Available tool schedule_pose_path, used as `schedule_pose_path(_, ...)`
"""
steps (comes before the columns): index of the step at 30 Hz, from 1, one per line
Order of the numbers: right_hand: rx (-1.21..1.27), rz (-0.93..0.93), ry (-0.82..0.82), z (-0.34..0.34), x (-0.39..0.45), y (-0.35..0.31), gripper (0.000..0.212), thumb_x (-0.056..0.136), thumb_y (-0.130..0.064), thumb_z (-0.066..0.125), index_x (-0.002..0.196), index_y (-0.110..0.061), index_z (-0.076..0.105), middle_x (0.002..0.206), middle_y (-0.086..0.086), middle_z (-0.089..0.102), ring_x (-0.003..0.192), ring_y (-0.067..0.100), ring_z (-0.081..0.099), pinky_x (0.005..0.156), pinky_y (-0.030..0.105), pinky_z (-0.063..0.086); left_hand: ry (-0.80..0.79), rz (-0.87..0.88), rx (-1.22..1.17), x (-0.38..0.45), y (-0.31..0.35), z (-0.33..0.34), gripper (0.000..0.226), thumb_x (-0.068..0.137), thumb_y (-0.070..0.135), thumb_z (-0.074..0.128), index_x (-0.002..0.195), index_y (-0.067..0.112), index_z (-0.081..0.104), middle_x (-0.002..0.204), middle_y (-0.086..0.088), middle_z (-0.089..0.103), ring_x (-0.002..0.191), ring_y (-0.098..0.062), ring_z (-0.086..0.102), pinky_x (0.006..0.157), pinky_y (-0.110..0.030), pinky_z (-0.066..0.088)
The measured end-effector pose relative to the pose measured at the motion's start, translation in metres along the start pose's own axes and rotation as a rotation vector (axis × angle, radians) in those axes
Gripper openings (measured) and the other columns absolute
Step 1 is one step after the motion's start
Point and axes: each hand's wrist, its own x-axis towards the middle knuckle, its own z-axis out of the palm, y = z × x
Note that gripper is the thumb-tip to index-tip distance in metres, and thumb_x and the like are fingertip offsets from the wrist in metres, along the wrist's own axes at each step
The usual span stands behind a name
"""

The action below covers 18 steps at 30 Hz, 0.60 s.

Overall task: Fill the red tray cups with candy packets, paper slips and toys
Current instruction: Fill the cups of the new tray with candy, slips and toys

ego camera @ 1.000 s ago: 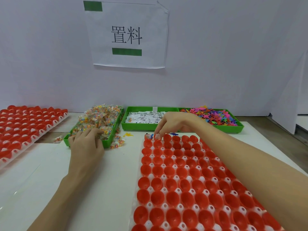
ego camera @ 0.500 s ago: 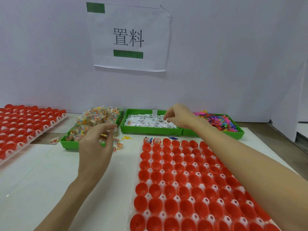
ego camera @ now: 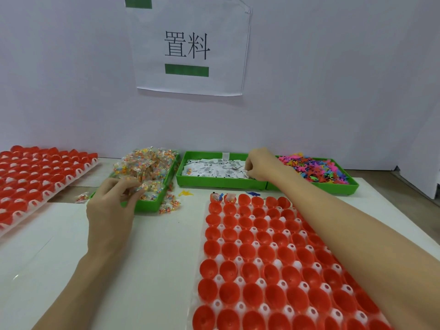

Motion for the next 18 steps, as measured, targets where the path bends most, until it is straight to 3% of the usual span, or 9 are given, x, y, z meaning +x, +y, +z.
schedule_pose_path(2, 0.028, 0.013, 0.018, -0.001, -0.004, 0.003, 0.019, 0.089, 0.003, 0.064, 0.104, 0.009, 0.074, 0.109, 0.023, 0.074, 0.098, 0.035, 0.072, 0.086, 0.045, 0.06, 0.024, 0.005, -0.001, 0.0, 0.0, 0.0, 0.017, 0.088, -0.001, 0.076, 0.105, 0.002, 0.077, 0.097, -0.011, 0.065, 0.075, -0.03, 0.069, 0.081, -0.022, 0.052)
schedule_pose_path(4, 0.041, 0.012, 0.026, -0.001, -0.01, 0.007, 0.022, 0.092, -0.003, 0.065, 0.108, 0.009, 0.073, 0.11, 0.025, 0.073, 0.099, 0.038, 0.071, 0.087, 0.046, 0.06, 0.046, 0.021, 0.008, 0.001, 0.0, 0.001, 0.019, 0.093, -0.003, 0.07, 0.11, 0.002, 0.076, 0.101, -0.014, 0.065, 0.078, -0.033, 0.069, 0.08, -0.041, 0.058)
schedule_pose_path(6, 0.06, -0.008, 0.055, -0.002, -0.017, 0.012, 0.02, 0.095, -0.007, 0.063, 0.108, 0.003, 0.075, 0.105, 0.02, 0.075, 0.093, 0.033, 0.071, 0.08, 0.04, 0.059, 0.056, 0.035, 0.011, 0.001, 0.003, 0.003, 0.022, 0.094, -0.005, 0.066, 0.113, 0.003, 0.075, 0.103, -0.014, 0.063, 0.081, -0.033, 0.067, 0.079, -0.048, 0.058)
schedule_pose_path(8, 0.106, -0.028, 0.12, -0.005, -0.025, 0.016, 0.019, 0.098, -0.009, 0.061, 0.11, -0.003, 0.075, 0.106, 0.012, 0.075, 0.089, 0.024, 0.069, 0.077, 0.032, 0.054, 0.059, 0.037, -0.011, 0.001, 0.008, 0.003, 0.022, 0.094, -0.006, 0.065, 0.112, 0.002, 0.074, 0.104, -0.014, 0.061, 0.084, -0.032, 0.066, 0.083, -0.044, 0.058)
schedule_pose_path(11, 0.218, -0.006, 0.206, -0.015, -0.038, 0.019, 0.023, 0.098, -0.005, 0.057, 0.115, -0.006, 0.072, 0.106, 0.009, 0.074, 0.089, 0.023, 0.07, 0.08, 0.032, 0.057, 0.072, 0.101, -0.089, 0.002, 0.026, 0.001, 0.02, 0.092, -0.007, 0.067, 0.107, 0.004, 0.073, 0.102, -0.011, 0.061, 0.084, -0.026, 0.065, 0.087, -0.022, 0.055)
schedule_pose_path(13, 0.288, 0.006, 0.232, -0.022, -0.051, 0.022, 0.023, 0.098, -0.007, 0.057, 0.114, -0.011, 0.074, 0.101, 0.006, 0.074, 0.086, 0.018, 0.068, 0.074, 0.024, 0.053, 0.069, 0.158, -0.154, 0.001, 0.043, 0.0, 0.018, 0.09, -0.007, 0.069, 0.104, 0.004, 0.073, 0.099, -0.008, 0.062, 0.084, -0.021, 0.064, 0.087, -0.013, 0.053)
schedule_pose_path(16, 0.37, -0.005, 0.228, -0.028, -0.08, 0.025, 0.024, 0.099, -0.01, 0.056, 0.109, -0.018, 0.076, 0.086, 0.01, 0.073, 0.063, 0.011, 0.055, 0.059, 0.021, 0.044, 0.03, 0.21, -0.203, -0.005, 0.073, 0.0, 0.019, 0.084, -0.005, 0.077, 0.098, 0.006, 0.075, 0.094, -0.002, 0.068, 0.084, -0.018, 0.065, 0.083, -0.021, 0.053)
schedule_pose_path(18, 0.426, -0.014, 0.227, -0.031, -0.102, 0.023, 0.023, 0.1, -0.012, 0.057, 0.108, -0.021, 0.077, 0.082, 0.004, 0.073, 0.059, 0.01, 0.055, 0.058, 0.02, 0.045, -0.028, 0.202, -0.259, -0.012, 0.095, 0.0, 0.018, 0.083, -0.001, 0.081, 0.096, 0.011, 0.076, 0.089, 0.004, 0.07, 0.082, -0.019, 0.066, 0.079, -0.028, 0.053)
